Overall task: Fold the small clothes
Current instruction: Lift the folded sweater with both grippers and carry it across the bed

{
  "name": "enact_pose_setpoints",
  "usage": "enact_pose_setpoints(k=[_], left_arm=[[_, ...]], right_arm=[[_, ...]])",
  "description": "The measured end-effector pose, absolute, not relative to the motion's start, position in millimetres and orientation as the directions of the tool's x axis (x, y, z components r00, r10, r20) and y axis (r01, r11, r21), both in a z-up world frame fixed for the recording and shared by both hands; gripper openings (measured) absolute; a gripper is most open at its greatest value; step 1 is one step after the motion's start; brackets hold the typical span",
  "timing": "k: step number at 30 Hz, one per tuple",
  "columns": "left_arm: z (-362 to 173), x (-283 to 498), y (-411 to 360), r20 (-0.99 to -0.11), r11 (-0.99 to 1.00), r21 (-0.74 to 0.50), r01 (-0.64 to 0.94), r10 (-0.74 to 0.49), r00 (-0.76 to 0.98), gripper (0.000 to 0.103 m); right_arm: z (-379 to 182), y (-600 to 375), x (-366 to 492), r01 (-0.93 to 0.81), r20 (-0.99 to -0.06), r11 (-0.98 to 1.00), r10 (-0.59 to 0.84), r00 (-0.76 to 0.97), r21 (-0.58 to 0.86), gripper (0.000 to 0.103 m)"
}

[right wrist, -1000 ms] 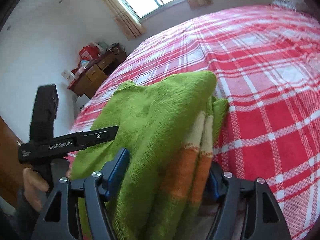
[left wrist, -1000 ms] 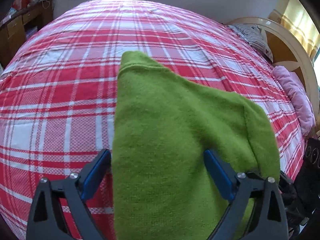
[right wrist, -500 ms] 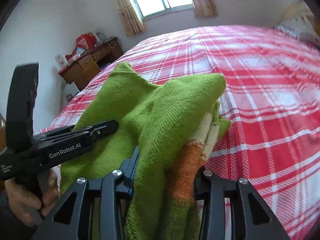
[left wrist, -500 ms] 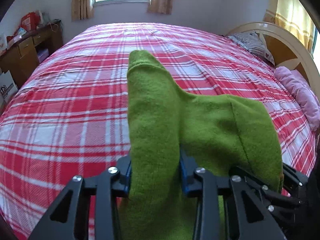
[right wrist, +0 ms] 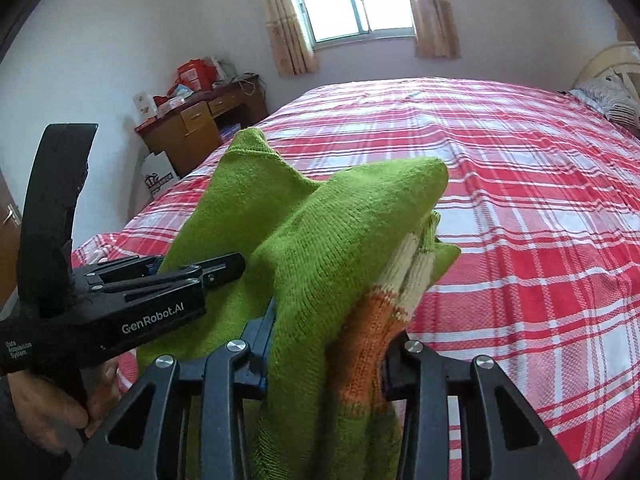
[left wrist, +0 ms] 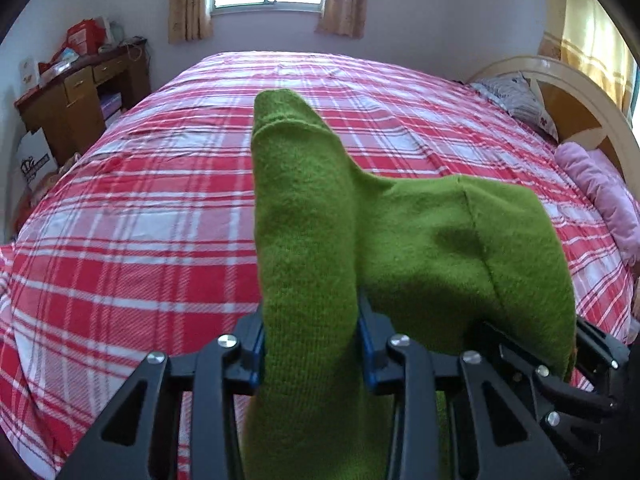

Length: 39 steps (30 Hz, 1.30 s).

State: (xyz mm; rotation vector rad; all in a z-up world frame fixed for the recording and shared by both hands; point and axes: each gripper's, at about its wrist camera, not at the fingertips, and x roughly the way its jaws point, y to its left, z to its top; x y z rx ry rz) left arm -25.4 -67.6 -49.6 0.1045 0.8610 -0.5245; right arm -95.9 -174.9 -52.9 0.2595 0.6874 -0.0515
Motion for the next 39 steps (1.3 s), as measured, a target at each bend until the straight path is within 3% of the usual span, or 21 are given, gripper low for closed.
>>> enact_pose_setpoints(k=[39], left_arm=[[-33.3,-9.8,80.4,-0.696,0.969,-0.134,0.207,-0.241,0.676,0.037]], right_arm=[[-20.3,-32.6,-43.3,-0.170,-0.585,0.970,0.242,0.774,0.176,0.039]])
